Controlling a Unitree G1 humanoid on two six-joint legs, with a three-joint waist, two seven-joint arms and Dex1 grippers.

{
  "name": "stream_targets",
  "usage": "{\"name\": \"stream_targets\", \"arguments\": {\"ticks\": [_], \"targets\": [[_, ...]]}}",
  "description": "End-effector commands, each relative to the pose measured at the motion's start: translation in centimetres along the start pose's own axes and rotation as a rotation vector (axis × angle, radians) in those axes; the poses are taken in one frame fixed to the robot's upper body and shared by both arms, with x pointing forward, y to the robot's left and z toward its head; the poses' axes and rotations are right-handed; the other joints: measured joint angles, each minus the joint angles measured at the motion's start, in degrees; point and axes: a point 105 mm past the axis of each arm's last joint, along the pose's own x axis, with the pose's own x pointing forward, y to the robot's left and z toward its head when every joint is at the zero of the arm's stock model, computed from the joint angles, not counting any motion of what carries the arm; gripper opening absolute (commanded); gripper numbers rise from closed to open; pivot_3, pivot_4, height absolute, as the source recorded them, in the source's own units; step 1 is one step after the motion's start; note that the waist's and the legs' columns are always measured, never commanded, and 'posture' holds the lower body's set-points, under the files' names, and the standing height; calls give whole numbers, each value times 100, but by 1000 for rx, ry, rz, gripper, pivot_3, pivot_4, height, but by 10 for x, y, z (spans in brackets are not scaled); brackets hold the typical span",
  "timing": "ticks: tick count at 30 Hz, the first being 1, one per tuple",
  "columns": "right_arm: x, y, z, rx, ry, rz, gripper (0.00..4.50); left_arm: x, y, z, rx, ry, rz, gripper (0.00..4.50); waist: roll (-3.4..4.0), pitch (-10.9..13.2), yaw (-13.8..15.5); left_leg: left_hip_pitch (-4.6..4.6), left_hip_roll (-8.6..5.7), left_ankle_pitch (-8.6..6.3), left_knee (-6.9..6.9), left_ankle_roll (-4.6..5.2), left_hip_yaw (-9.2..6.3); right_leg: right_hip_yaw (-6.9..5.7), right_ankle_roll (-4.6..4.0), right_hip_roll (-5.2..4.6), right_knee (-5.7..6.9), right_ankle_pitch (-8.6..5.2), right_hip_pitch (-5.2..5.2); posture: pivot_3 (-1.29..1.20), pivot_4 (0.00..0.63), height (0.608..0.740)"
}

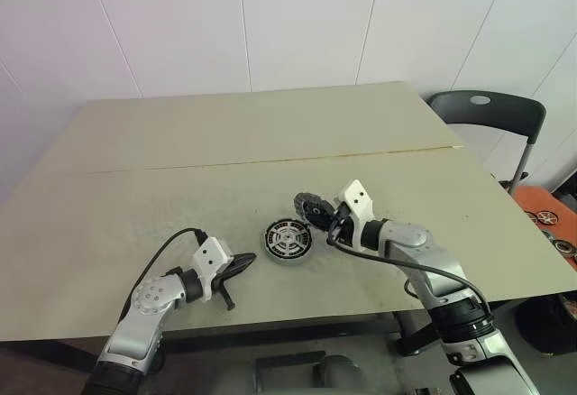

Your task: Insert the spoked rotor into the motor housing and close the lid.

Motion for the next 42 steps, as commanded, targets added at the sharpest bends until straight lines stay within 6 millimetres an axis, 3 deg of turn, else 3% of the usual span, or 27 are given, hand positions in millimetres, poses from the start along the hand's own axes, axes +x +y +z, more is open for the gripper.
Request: {"name": "stream_targets", "arguments": {"ticks": [1, 4, 9, 15, 17, 24, 27, 30, 37, 42], "targets": [[5, -3, 27, -273, -55, -9, 169, 3, 3, 5, 30, -11, 11, 0, 0, 0, 3, 0, -1, 0, 0, 0, 1, 0, 0, 0, 0, 0, 0, 0, 0, 740], [8, 0, 35, -413, -74, 1, 169, 3, 3, 7, 30, -11, 13, 0, -1, 1, 15, 0, -2, 0, 0, 0, 0, 0, -1, -1, 0, 1, 0, 0, 0, 740], [10, 5, 41, -482, -106, 36, 169, 3, 5, 10, 34, -10, 21, 0, -2, 1, 17, 0, -2, 0, -1, 0, -2, 0, -2, -1, 0, 1, 1, 0, 0, 740], [7, 10, 38, -447, -116, 95, 2197, 3, 4, 10, 31, -7, 24, 0, -3, 1, 16, 1, -2, 0, -1, 0, -6, 0, -2, -2, 0, 2, 2, 0, 0, 740], [8, 6, 40, -345, -135, 72, 2783, 3, 4, 10, 32, -2, 27, 0, -3, 1, 17, 1, -1, 0, -1, 0, -8, 0, -5, -2, 0, 4, 2, 0, 0, 740], [8, 5, 37, -246, -127, 83, 2783, 3, 6, 6, 35, 15, 32, 0, -2, 1, 18, 4, -2, 0, -1, 0, -13, 1, -16, -2, 1, 11, 4, 0, 0, 740], [1, 13, 28, -71, -76, 203, 2783, 4, 6, 5, 40, 24, 32, 0, -2, 1, 17, 5, -1, 0, -1, 0, -13, 0, -16, -1, 2, 10, 5, 0, 0, 740], [-12, 12, 22, -31, -19, 288, 2783, 4, 6, 2, 46, 40, 30, 0, -2, 1, 32, 5, -3, 1, -1, 1, -16, 0, -21, -3, 1, 14, 7, 0, 0, 740], [-28, -7, 40, 58, -49, 322, 2783, 2, 3, 4, 8, 13, 2, 0, 0, 0, 15, 8, -3, 1, -1, 1, -8, -3, -4, 0, 3, 3, 7, 0, 0, 740], [-26, 3, 41, 53, -56, 366, 2783, 1, 4, 7, 1, -2, -1, 0, -1, 0, 19, 1, -2, 1, -1, 1, -7, -4, -4, -1, -3, 4, 5, 0, 0, 740]]}}
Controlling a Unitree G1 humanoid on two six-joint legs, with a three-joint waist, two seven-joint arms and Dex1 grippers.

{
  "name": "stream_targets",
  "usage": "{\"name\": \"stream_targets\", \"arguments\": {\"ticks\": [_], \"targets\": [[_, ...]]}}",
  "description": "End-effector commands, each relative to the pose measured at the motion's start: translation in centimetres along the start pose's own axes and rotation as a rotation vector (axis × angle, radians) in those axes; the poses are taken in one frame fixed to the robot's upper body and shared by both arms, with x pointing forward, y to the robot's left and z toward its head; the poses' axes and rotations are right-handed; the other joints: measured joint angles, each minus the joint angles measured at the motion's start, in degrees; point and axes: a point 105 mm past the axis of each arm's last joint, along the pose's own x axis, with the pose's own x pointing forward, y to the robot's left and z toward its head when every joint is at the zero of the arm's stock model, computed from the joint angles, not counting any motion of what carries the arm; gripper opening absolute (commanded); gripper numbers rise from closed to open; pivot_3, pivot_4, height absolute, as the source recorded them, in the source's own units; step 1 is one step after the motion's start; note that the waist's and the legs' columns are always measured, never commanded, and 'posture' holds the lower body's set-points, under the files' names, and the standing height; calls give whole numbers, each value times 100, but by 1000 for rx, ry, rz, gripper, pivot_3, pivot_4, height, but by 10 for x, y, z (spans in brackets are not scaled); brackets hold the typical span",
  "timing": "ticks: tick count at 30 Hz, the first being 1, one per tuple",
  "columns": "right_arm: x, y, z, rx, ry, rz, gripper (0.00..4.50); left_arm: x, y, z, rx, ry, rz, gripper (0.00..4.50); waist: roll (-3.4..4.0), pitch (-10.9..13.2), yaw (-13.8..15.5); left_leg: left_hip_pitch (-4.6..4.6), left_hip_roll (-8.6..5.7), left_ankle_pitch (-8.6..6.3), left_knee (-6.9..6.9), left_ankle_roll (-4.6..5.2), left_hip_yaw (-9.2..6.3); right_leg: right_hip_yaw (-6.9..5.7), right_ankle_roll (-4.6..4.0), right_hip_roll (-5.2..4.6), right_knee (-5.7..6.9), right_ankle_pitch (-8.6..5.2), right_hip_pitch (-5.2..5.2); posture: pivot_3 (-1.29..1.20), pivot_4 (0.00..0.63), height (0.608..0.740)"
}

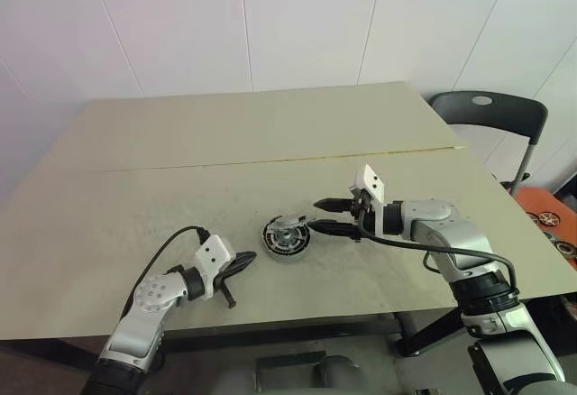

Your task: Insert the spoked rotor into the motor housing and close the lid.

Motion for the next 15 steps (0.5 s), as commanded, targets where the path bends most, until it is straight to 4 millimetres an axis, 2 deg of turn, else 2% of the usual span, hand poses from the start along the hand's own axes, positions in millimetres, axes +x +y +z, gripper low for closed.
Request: {"name": "stream_targets", "arguments": {"ticks": [1, 5, 9, 12, 15], "targets": [[4, 8, 15, -15, -57, 46, 2783, -2, 5, 6, 5, -21, 9, 0, 0, 0, 2, -3, -1, 0, -1, 0, 0, 1, 1, -1, -2, 1, -3, 0, 0, 740], [5, 19, 16, 19, -63, 117, 2783, -4, 7, 4, 4, -19, 15, 0, 0, 0, 4, -3, -2, 0, -2, 0, -2, 3, -1, -2, -2, 18, -3, 0, 0, 740], [3, 31, -19, -35, 127, 175, 2783, -5, 7, -1, 8, -10, 19, 0, -2, -1, 11, -1, -2, 0, -2, 0, -2, 1, -2, -2, -2, 16, -1, 0, 0, 740], [5, 28, -13, -11, 82, 141, 2783, -5, 7, -2, 10, -12, 21, 0, 3, 1, -3, -1, -1, 0, -3, 0, 1, 0, 0, -2, -4, 0, -1, 0, 0, 740], [15, 14, -4, -42, 38, 34, 3305, -4, 7, -4, 12, -12, 21, 0, 5, 1, -21, 10, 0, 0, 0, 0, 1, 10, 3, 1, 8, -2, 1, 0, 0, 740]]}}
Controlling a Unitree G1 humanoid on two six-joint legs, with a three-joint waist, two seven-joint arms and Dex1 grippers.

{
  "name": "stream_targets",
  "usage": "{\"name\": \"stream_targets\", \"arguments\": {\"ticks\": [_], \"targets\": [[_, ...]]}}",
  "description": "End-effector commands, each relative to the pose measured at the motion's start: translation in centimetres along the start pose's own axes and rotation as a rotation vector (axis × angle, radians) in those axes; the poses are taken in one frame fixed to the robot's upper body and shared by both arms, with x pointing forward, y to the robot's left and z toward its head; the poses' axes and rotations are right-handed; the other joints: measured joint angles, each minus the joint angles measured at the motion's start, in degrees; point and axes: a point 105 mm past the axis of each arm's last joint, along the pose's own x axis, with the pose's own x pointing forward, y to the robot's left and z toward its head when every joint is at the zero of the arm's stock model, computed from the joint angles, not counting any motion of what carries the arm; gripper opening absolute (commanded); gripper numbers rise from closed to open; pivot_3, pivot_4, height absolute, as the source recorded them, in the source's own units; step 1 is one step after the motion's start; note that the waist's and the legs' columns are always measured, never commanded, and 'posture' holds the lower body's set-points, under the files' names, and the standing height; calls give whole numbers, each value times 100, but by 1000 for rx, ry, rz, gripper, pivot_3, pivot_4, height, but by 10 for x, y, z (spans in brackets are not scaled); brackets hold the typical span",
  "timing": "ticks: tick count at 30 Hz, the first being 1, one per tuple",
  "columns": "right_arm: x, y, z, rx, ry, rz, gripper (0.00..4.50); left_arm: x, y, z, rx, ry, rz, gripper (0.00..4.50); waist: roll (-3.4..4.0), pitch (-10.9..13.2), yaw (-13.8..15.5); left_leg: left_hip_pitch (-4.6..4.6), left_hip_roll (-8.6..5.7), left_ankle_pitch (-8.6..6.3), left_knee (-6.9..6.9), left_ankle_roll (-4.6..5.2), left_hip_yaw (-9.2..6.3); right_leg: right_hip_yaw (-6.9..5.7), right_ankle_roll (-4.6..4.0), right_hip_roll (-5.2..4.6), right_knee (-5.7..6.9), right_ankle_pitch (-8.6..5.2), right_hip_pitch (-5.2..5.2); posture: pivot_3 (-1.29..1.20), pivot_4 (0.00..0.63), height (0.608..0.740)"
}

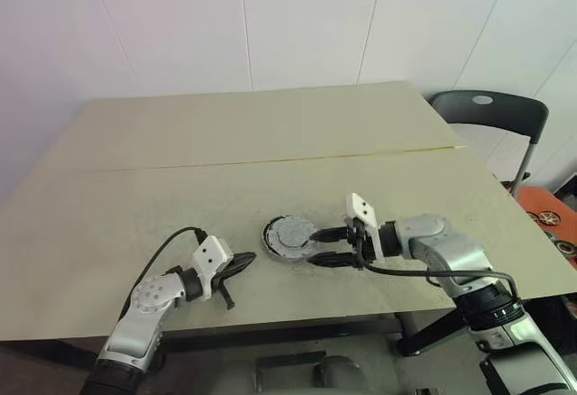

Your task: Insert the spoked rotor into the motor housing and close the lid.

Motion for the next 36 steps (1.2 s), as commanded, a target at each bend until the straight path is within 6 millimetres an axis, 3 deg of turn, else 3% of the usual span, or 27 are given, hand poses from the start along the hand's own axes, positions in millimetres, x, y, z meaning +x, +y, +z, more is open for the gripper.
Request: {"name": "stream_targets", "arguments": {"ticks": [1, 4, 7, 14, 18, 20, 28, 32, 36], "targets": [[7, -13, 28, -87, -80, -96, 3645, -1, 4, -1, 17, 3, 12, 0, 0, 0, 2, 1, 1, 0, 1, 0, 0, -1, -1, 2, 1, 1, 0, 0, 0, 740], [17, -13, 36, -96, -121, -113, 4473, 1, 5, -1, 21, -3, 12, 0, -1, -1, 15, 0, 2, 0, 2, 0, -1, -8, -1, 4, 3, 0, 2, 0, 0, 740], [25, -18, 38, -123, -122, -161, 4473, 1, 6, -2, 23, -4, 13, 0, -1, -1, 30, -7, 1, 0, 0, 0, -1, -9, 7, 0, 0, 10, -2, 0, 0, 740], [41, -15, 13, -206, 6, -168, 4473, -1, 9, -1, 36, -10, 25, 0, 0, -2, 23, -3, -1, 0, 1, 0, -1, -9, -5, 0, 1, 3, 1, 0, 0, 740], [44, -22, 2, -171, 44, -218, 4473, -6, 19, 27, 41, -151, 76, 0, -4, -4, 23, -3, 0, 0, 2, -1, -2, -9, -5, 0, 3, 4, 1, 0, 0, 740], [45, -21, -1, -159, 48, -218, 4473, -9, 20, 31, 23, -165, 74, 0, -4, -4, 19, -4, 1, 0, 2, -1, -3, -9, -3, 0, 2, 6, 0, 0, 0, 740], [44, -24, -7, -134, 50, -249, 4473, -21, 15, 26, -57, -140, 44, 0, -5, -4, 6, -3, 1, 0, 2, 0, -1, -8, -4, 0, 1, 4, 2, 0, 0, 740], [39, -26, -34, -87, 123, -251, 4473, -29, 21, 23, -51, -114, 68, 0, -10, -8, 13, 0, 1, 0, 2, 0, -2, -9, -4, 0, 1, 1, 4, 0, 0, 740], [35, -22, -45, -50, 145, -229, 4473, -30, 24, 24, -45, -105, 74, 0, -18, -26, 26, 11, -1, 0, 7, -1, -2, -10, -3, -3, -1, -1, 20, 0, 0, 740]]}}
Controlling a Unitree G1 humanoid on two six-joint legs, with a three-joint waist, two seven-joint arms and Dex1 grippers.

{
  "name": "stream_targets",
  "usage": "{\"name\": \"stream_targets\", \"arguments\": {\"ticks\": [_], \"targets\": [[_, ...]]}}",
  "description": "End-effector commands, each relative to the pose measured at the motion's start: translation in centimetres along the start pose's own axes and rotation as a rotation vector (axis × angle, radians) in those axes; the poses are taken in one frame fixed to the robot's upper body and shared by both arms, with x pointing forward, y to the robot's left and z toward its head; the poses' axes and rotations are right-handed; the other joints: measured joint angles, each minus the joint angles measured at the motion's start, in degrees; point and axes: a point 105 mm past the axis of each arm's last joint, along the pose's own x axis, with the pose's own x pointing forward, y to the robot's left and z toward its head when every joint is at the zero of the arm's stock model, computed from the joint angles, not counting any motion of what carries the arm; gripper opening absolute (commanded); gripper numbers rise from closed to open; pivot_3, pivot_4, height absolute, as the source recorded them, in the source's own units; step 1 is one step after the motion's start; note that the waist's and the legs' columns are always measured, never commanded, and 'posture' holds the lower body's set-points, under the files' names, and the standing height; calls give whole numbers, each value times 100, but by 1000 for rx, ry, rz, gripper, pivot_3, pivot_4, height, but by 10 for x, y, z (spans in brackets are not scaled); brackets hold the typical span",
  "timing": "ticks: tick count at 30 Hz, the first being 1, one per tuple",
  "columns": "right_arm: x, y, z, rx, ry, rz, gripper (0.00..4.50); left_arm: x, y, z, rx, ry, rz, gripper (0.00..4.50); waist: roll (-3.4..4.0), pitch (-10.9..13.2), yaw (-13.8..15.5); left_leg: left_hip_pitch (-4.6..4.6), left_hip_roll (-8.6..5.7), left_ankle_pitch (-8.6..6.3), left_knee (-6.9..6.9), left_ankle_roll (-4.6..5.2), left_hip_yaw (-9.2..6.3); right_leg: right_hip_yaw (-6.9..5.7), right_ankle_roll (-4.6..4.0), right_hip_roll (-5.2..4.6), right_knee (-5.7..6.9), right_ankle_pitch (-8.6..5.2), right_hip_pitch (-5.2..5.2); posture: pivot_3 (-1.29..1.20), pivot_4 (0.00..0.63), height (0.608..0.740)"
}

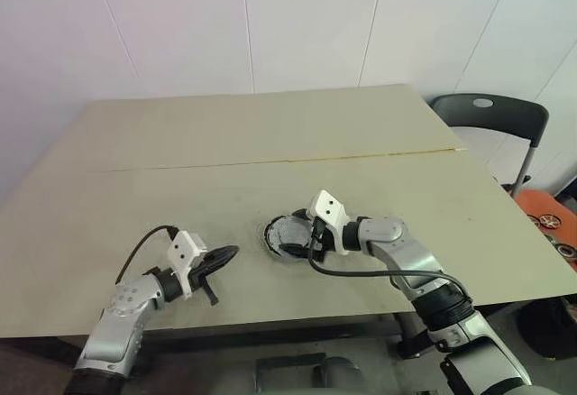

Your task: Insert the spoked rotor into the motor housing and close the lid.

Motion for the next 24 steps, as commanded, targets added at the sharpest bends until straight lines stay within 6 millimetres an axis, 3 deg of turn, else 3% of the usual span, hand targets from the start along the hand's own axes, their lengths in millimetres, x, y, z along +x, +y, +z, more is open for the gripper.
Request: {"name": "stream_targets", "arguments": {"ticks": [1, 6, 10, 17, 24], "targets": [[-8, 2, -40, 76, 132, -3, 4299, 0, 6, 15, 39, -40, 11, 0, -8, -8, 1, 0, 0, 0, 3, 0, 0, 0, 0, -1, -1, 0, 1, 0, 0, 740], [-7, 3, -35, 82, 109, 2, 3070, 3, 5, 15, 45, -37, 9, 0, -15, -14, -3, 5, 0, 0, 7, 0, -3, 1, 0, -2, -3, 0, 8, 0, 0, 740], [-4, 1, -32, 84, 104, -8, 3048, 4, 6, 14, 50, -34, 12, 0, -15, -14, -4, 9, 1, 0, 8, 0, -8, 0, 1, -2, -2, -1, 6, 0, 0, 740], [10, -20, 10, 143, -111, -144, 3048, 1, 6, 7, 51, -14, 17, 0, -16, -13, -71, 2, 15, 0, 8, 0, -10, 3, -5, 3, 8, 3, -6, 0, 0, 740], [16, -19, -10, 26, 5, -176, 3048, -1, 5, 6, 49, -7, 22, 0, -9, -9, -163, 9, 18, 0, 17, -1, -11, 0, -10, 3, 17, 6, -2, 0, 0, 740]]}}
